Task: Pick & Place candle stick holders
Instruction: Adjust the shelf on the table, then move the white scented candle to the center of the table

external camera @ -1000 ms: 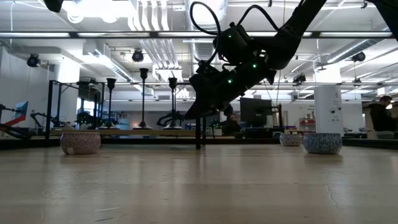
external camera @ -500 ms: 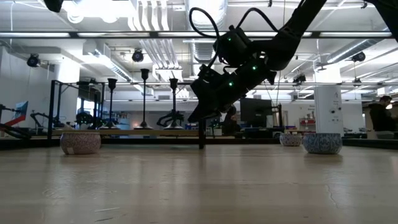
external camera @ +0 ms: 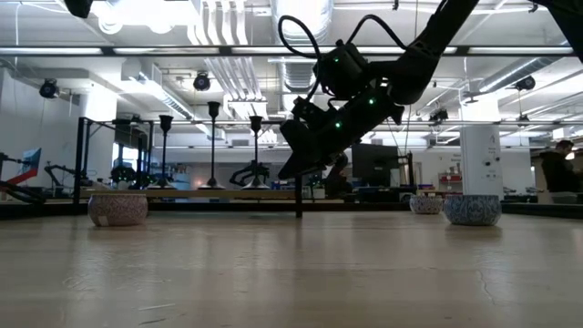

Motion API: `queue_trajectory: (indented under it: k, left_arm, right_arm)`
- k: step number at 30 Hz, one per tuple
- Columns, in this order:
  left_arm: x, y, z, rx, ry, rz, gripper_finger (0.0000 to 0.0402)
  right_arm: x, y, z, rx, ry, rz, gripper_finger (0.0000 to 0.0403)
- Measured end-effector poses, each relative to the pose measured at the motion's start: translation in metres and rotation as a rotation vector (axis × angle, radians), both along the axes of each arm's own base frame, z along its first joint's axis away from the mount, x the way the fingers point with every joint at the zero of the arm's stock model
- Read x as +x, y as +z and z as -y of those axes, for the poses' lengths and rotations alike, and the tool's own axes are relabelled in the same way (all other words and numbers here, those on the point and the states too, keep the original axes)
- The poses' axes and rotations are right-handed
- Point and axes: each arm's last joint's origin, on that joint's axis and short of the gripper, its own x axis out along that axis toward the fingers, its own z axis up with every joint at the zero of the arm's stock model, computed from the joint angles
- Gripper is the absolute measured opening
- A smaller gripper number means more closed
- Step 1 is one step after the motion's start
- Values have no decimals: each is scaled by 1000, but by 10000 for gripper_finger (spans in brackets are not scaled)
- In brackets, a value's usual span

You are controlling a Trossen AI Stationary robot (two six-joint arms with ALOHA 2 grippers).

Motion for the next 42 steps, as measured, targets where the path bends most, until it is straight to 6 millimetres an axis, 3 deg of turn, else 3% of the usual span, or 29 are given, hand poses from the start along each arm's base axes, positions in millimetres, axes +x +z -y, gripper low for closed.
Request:
queue_trajectory:
  k: [8, 16, 23, 27, 34, 38, 42]
  left_arm:
    - [0, 0, 0, 13, -2, -5, 168]
    - [0, 0, 0, 27, -4, -10, 168]
    - [0, 1, 0, 25, -4, -7, 168]
    - [0, 0, 0, 25, -4, -9, 168]
    - [1, 0, 1, 27, -4, -10, 168]
    - [2, 0, 1, 31, 14, -10, 168]
    - [2, 0, 1, 32, 22, -9, 168]
  right_arm:
    - [-1, 3, 2, -1, -2, 5, 8]
    - [-9, 27, -1, -4, 12, 12, 8]
    - [-29, 54, -13, 53, 87, -48, 8]
    - [-55, 83, -20, 80, 87, -110, 8]
    - [-120, 144, -27, 73, 52, -128, 8]
    - [-158, 157, -16, 95, -131, -188, 12]
    - [-182, 157, -2, 168, -248, -247, 47]
